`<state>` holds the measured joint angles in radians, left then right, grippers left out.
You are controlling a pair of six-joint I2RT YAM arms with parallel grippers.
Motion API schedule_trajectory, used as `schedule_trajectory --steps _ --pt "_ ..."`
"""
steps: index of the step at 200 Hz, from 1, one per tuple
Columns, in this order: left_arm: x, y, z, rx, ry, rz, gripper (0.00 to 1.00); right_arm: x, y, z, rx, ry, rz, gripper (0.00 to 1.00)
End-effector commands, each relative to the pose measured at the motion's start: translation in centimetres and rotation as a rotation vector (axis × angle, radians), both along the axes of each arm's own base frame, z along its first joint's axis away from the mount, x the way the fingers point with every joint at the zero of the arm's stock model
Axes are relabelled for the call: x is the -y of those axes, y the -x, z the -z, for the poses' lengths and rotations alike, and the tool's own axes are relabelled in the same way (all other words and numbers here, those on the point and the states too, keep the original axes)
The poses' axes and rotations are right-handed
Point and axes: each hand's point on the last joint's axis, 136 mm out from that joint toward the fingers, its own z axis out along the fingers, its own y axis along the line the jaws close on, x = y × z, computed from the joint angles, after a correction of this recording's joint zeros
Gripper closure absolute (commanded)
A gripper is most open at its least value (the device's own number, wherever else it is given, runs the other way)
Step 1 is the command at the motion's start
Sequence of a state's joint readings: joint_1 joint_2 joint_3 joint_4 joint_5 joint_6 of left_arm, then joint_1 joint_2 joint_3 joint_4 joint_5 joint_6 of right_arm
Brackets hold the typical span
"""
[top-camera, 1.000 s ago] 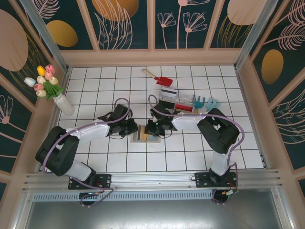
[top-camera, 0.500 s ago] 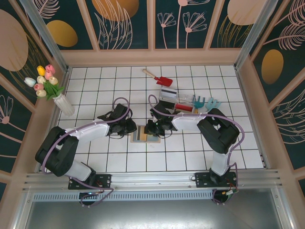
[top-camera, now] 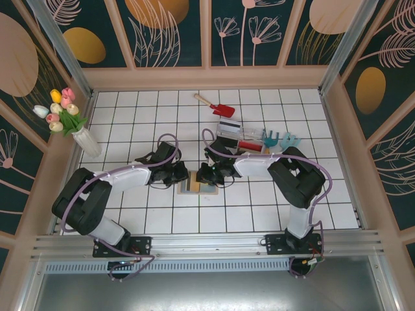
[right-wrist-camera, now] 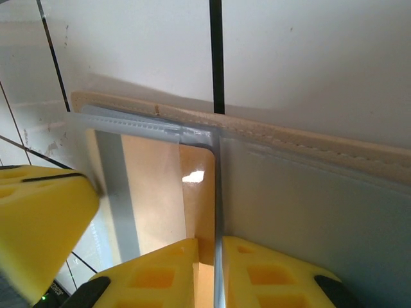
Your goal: Take the credit cards out of the card holder
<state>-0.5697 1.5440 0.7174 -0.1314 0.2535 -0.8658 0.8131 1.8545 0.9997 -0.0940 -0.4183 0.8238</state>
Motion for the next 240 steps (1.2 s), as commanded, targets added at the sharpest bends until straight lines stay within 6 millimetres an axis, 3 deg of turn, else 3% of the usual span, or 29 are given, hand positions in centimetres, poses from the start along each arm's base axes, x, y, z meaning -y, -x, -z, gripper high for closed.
schedule_trajectory --steps 1,61,108,151,176,205,240 --pt "-0.4 0.5 1.0 -0.021 -0.025 0.004 0.90 0.0 0.4 0.5 -0.027 0.004 -0.017 0.82" --pt "-1.4 1.7 3.0 -0.080 -0.074 0.005 0.89 -0.7 0.5 0.3 -0.033 -0.037 -0.034 0.84" --pt "-1.5 2.1 2.8 -0.074 -0.072 0.009 0.87 -0.8 0.3 0.1 -0.031 -0.044 -0.035 0.91" --pt "-1.9 1.8 2.7 -0.068 -0.095 0.003 0.73 0.9 0.4 -0.5 -0.018 -0.019 -0.022 0.96" --pt "-1.9 2.0 3.0 -0.074 -0.094 0.006 0.71 1.9 0.8 -0.9 -0.016 -0.022 -0.023 0.96" --pt "-1.5 2.0 3.0 -0.076 -0.072 0.014 0.76 1.5 1.0 -0.9 -0.023 -0.042 -0.066 0.91" --pt "-1.4 2.1 3.1 -0.078 -0.070 0.024 0.82 1.1 0.8 0.3 -0.054 -0.031 -0.069 0.75"
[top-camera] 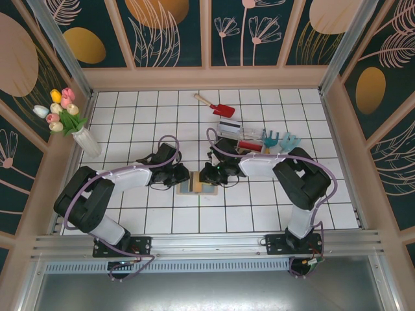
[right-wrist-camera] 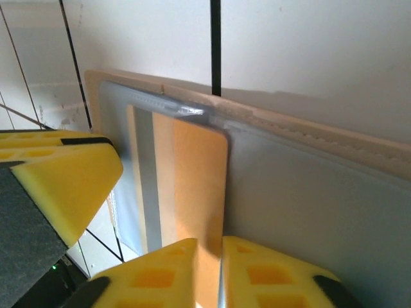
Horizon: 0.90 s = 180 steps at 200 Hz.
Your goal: Take the credit cards out of the card holder
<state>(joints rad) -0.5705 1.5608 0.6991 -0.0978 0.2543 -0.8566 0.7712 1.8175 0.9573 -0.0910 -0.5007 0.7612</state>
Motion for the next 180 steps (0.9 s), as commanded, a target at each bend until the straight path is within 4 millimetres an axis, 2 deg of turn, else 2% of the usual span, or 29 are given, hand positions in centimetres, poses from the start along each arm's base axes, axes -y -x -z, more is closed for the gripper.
schedule_trajectory --steps 1,30,54,87,111,153,180 --pt "-1.4 2.0 2.3 -0.079 -0.067 0.016 0.82 0.0 0.4 1.0 -0.043 0.020 -0.021 0.75" --pt "-1.6 2.3 2.7 -0.092 -0.077 0.011 0.83 0.0 0.4 1.8 -0.064 0.025 -0.014 0.73" --pt "-1.5 2.4 2.7 -0.089 -0.062 0.001 0.84 -0.6 0.4 1.3 -0.061 -0.005 -0.050 0.73" --pt "-1.6 2.4 2.7 -0.087 -0.068 0.004 0.84 -0.5 0.2 1.2 -0.051 0.001 -0.058 0.86" --pt "-1.7 2.1 2.2 -0.071 -0.074 0.001 0.80 0.9 -0.1 0.7 -0.021 0.030 -0.035 0.93" --pt "-1.3 1.4 1.0 -0.038 -0.056 0.001 0.69 4.7 -0.2 -1.8 0.066 0.037 -0.058 0.97" --pt "1.4 -0.2 -2.7 0.038 0.095 0.028 0.55 6.6 -1.0 -5.1 0.173 -0.009 -0.094 1.00"
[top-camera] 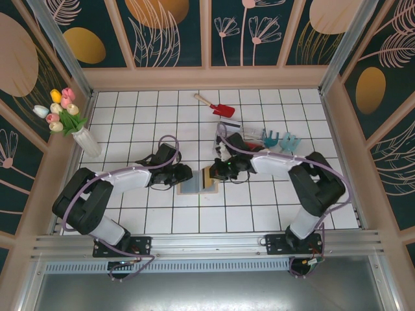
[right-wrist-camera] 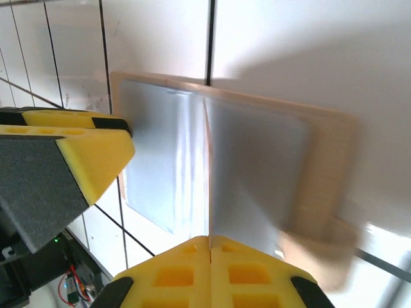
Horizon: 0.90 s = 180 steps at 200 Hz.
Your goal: Take the credit cards out of the card holder
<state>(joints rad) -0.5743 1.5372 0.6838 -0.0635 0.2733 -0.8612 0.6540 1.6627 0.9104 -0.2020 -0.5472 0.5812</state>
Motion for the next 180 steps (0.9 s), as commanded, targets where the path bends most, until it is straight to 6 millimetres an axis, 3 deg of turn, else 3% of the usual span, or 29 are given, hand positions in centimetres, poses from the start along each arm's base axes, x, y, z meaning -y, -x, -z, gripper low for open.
schedule_trajectory --steps 1,49,78,103,127,148,180 --pt "0.9 -0.3 -2.1 0.016 0.061 0.019 0.54 2.6 0.1 -2.0 0.086 0.016 -0.052 1.00" --pt "2.1 -4.3 -11.0 0.185 0.249 0.007 0.28 3.8 -2.8 -10.3 0.313 -0.188 -0.070 1.00" --pt "2.8 -5.2 -15.9 0.286 0.396 0.021 0.10 3.7 -3.8 -14.9 0.392 -0.350 -0.095 1.00" --pt "3.8 -5.3 -18.6 0.338 0.479 0.061 0.04 2.9 -4.2 -17.7 0.409 -0.470 -0.133 1.00" --pt "4.8 -5.4 -19.9 0.352 0.544 0.102 0.04 2.0 -4.2 -19.9 0.411 -0.569 -0.175 1.00" --pt "5.8 -5.3 -21.1 0.352 0.648 0.123 0.11 1.5 -4.3 -21.6 0.414 -0.635 -0.199 1.00" --pt "6.9 -5.2 -23.0 0.366 0.774 0.171 0.35 1.1 -4.4 -22.7 0.400 -0.673 -0.214 1.00"
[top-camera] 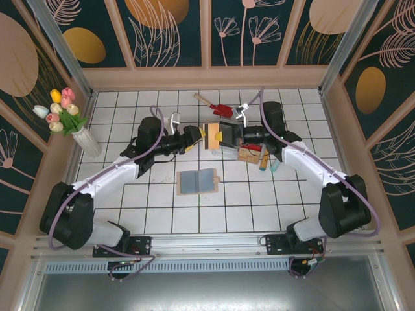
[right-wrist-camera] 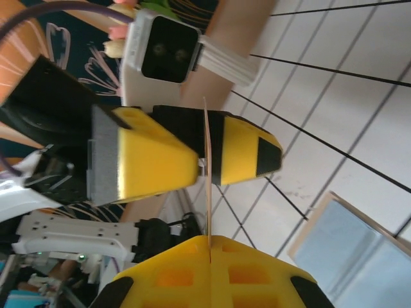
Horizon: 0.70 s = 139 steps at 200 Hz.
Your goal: Take the credit cards out of the card holder
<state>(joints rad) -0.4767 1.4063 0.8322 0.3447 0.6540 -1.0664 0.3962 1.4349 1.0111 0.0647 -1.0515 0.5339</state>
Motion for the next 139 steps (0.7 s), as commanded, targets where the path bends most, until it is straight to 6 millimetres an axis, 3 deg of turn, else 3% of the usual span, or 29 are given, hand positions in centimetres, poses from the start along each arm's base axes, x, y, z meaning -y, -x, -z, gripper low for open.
schedule_trajectory --steps 1,73,107,139 --pt "1.2 0.4 -3.5 0.071 0.143 0.078 0.36 -0.6 0.2 -2.9 0.041 -0.081 -0.065 1.00" --pt "1.6 1.3 -6.6 0.110 0.292 0.137 0.98 -1.0 -1.2 -3.5 -0.075 -0.129 0.000 1.00" --pt "1.3 1.3 -7.0 0.116 0.288 0.116 1.00 -1.3 -2.0 -4.8 -0.088 -0.168 0.054 0.82" --pt "1.1 1.4 -7.1 0.112 0.289 0.101 1.00 -1.4 -2.7 -5.7 -0.099 -0.204 0.080 0.81"
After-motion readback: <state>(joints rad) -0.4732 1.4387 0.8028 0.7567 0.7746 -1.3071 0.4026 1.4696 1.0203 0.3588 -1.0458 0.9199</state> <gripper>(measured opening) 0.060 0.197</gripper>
